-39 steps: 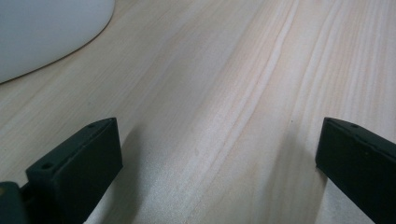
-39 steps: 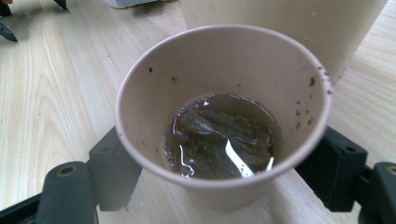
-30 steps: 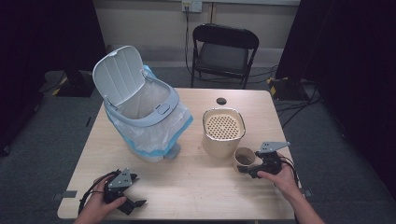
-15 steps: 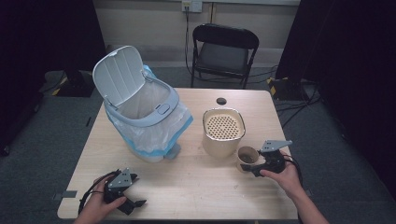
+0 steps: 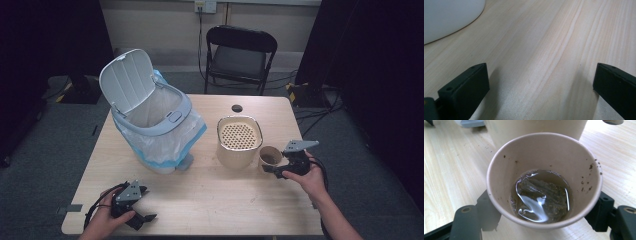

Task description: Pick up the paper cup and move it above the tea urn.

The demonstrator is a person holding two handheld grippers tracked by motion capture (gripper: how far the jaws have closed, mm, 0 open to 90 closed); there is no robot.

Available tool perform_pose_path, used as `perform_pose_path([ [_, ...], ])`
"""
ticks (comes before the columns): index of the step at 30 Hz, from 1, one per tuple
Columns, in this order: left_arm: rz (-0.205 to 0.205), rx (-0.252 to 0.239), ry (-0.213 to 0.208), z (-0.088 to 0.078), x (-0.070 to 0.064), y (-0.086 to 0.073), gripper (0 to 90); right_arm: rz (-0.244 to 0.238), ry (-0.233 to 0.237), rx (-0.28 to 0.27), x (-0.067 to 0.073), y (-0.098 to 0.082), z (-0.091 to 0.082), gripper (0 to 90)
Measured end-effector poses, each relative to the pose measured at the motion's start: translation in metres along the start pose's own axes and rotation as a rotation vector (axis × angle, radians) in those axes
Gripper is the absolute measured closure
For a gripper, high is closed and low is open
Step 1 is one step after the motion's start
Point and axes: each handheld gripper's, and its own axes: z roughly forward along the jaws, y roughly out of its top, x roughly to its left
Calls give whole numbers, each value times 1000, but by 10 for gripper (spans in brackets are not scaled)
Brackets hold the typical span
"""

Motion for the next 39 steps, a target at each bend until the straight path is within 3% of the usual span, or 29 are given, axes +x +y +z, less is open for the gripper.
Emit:
perform_pose_path([
  [19, 3, 1, 1, 0, 0, 0, 0, 24, -35, -11, -20, 14, -3, 276],
  [39, 3, -3, -4, 0, 0, 0, 0, 31, -109, -26, -46, 38, -10, 278],
])
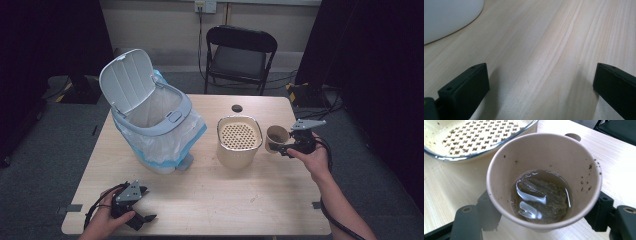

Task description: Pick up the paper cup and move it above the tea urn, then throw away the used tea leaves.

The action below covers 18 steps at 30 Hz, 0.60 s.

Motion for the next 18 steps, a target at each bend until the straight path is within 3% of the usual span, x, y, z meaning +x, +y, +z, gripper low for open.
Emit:
perform_pose_path([
  [18, -3, -3, 1, 0, 0, 0, 0, -20, -45, -2, -16, 30, 4, 279],
])
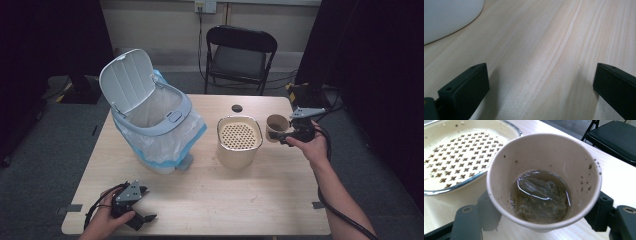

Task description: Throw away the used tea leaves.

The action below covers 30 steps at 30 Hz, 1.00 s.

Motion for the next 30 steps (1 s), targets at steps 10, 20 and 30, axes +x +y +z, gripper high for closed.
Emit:
perform_pose_path([
  [10, 0, 0, 0, 0, 0, 0, 0, 1, -7, -10, -8, 10, 4, 279],
  [20, 1, 0, 0, 0, 0, 0, 0, -28, -13, -18, -12, 26, 11, 280],
  [30, 0, 0, 0, 0, 0, 0, 0, -55, -20, -24, -18, 40, 18, 283],
])
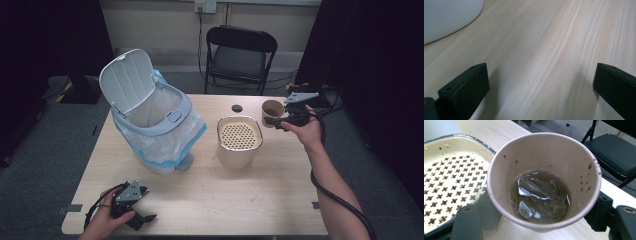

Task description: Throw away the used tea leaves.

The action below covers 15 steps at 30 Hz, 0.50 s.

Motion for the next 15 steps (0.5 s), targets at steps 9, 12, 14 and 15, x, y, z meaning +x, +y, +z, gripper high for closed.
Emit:
perform_pose_path([
  [9, 0, 0, 0, 0, 0, 0, 0, -45, 24, -11, -4, 9, 2, 284],
  [12, 0, 0, 0, 0, 0, 0, 0, -57, 27, -15, -6, 11, 2, 283],
  [14, 0, 0, 0, 0, 0, 0, 0, -60, 26, -14, -6, 12, 2, 284],
  [15, 0, 0, 0, 0, 0, 0, 0, -64, 24, -13, -7, 13, 2, 284],
])
